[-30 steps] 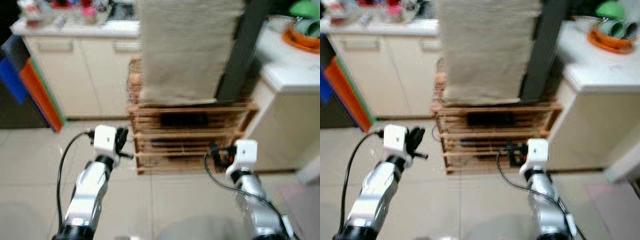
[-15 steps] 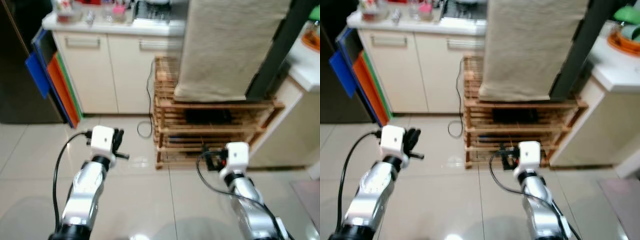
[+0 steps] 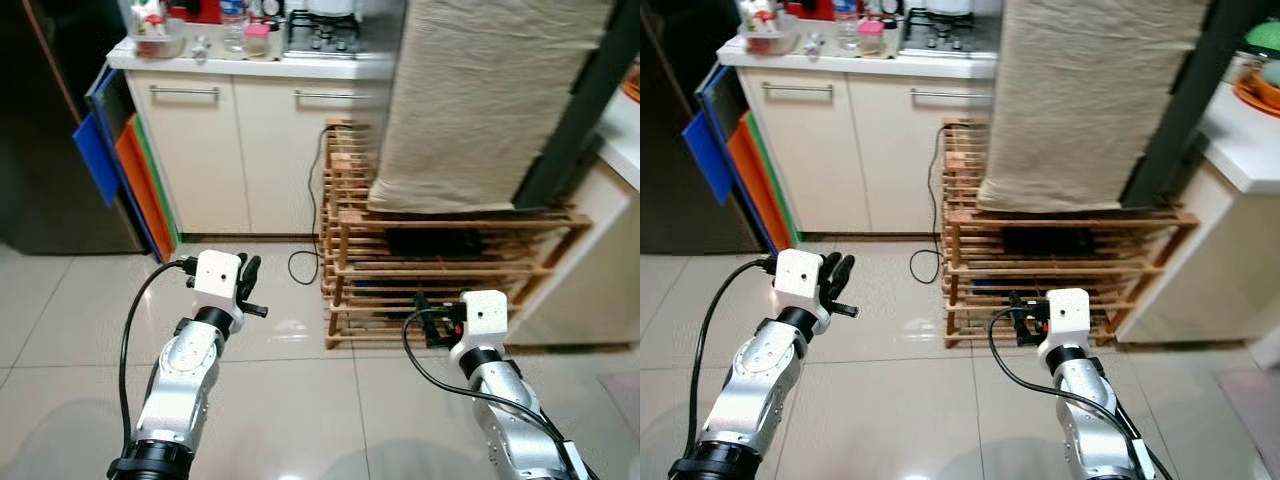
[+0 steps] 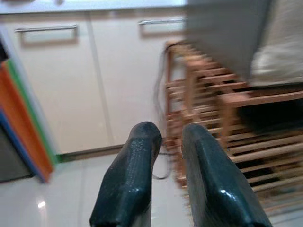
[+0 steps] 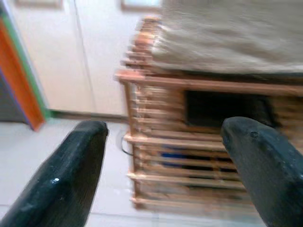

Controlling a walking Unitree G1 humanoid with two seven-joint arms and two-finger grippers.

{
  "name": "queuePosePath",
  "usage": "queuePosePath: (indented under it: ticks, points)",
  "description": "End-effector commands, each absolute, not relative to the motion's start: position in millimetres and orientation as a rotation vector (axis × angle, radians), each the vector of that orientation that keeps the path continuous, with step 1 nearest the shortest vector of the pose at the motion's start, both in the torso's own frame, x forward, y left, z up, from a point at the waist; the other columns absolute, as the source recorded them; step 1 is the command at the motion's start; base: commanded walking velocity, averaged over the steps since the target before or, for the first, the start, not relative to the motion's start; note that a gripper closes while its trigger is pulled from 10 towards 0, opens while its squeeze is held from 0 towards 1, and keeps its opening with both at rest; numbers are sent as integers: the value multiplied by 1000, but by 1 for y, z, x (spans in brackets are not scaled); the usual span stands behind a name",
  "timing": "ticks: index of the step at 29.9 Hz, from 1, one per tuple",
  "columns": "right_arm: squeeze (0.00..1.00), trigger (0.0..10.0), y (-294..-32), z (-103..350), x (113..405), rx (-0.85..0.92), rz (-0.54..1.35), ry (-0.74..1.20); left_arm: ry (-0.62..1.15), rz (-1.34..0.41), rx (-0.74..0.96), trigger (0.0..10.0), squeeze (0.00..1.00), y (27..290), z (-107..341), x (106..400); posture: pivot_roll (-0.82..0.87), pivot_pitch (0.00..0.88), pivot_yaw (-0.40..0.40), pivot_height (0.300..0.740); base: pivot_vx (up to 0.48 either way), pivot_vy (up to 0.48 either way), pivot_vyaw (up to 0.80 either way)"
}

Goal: Restocking fridge

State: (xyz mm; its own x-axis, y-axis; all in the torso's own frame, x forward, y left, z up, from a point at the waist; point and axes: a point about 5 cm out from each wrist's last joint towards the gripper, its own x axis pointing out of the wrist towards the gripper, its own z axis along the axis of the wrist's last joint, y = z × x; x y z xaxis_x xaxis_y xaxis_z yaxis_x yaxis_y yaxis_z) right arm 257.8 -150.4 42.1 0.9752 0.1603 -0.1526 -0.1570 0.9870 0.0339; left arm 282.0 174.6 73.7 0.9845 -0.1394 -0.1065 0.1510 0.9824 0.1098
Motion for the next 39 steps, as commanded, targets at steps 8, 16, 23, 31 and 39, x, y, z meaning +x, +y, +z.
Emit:
queuePosePath:
  ticks: [8, 16, 23, 31, 39]
  points:
    - [0, 10000, -162, 39, 260, 0, 114, 163, 86, -181, 104, 10000, 1000, 167, 79, 290, 9, 0, 13, 740, 442, 0, 0]
    - [0, 10000, -161, 41, 266, 11, 99, 139, 65, -206, 87, 10000, 1000, 166, 83, 292, 12, 0, 37, 740, 437, 0, 0]
    - [0, 10000, -163, 42, 270, 17, 73, 127, 44, -212, 164, 10000, 0, 166, 88, 296, 12, 0, 50, 740, 245, 0, 0]
    - [0, 10000, -162, 39, 267, 19, 84, 140, 54, -261, 120, 10000, 0, 161, 85, 292, 8, 0, 34, 740, 0, 360, -233]
    - [0, 10000, -166, 39, 268, 8, 90, 145, 57, -274, 115, 10000, 0, 156, 83, 290, 5, 0, 21, 740, 0, 480, -577]
